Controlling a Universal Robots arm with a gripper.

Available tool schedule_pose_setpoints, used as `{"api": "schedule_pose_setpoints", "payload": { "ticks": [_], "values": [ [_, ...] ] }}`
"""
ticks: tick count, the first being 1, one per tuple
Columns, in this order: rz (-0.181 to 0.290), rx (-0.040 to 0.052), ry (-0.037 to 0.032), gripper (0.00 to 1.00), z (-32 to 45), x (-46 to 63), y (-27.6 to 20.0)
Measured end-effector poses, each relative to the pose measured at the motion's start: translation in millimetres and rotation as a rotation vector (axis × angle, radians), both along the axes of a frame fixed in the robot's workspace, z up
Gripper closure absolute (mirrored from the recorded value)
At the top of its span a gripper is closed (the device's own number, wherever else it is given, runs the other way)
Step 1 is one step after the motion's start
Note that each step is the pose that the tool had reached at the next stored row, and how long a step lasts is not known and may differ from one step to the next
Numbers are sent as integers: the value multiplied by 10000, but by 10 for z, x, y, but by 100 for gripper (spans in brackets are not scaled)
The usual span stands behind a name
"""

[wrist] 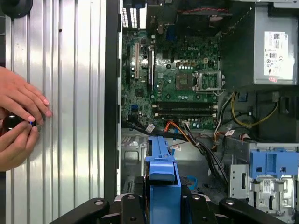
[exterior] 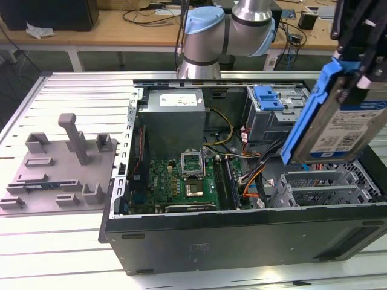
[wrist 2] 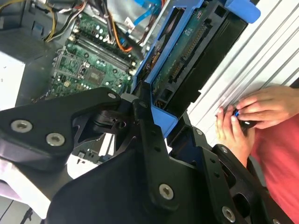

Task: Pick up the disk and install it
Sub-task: 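Insert the disk into the insertion slot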

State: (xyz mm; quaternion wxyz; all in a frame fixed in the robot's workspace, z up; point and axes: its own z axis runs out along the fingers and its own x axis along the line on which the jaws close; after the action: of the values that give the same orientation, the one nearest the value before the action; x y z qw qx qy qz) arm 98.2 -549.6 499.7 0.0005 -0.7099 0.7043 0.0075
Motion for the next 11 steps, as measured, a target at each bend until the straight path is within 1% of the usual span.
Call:
{"api": "schedule_pose_setpoints", "payload": {
  "ticks": [5,11],
  "values": [
    [1,1,0,63,-5,197,-32],
    [0,-2,0,63,-6,197,-32]
  ]
}}
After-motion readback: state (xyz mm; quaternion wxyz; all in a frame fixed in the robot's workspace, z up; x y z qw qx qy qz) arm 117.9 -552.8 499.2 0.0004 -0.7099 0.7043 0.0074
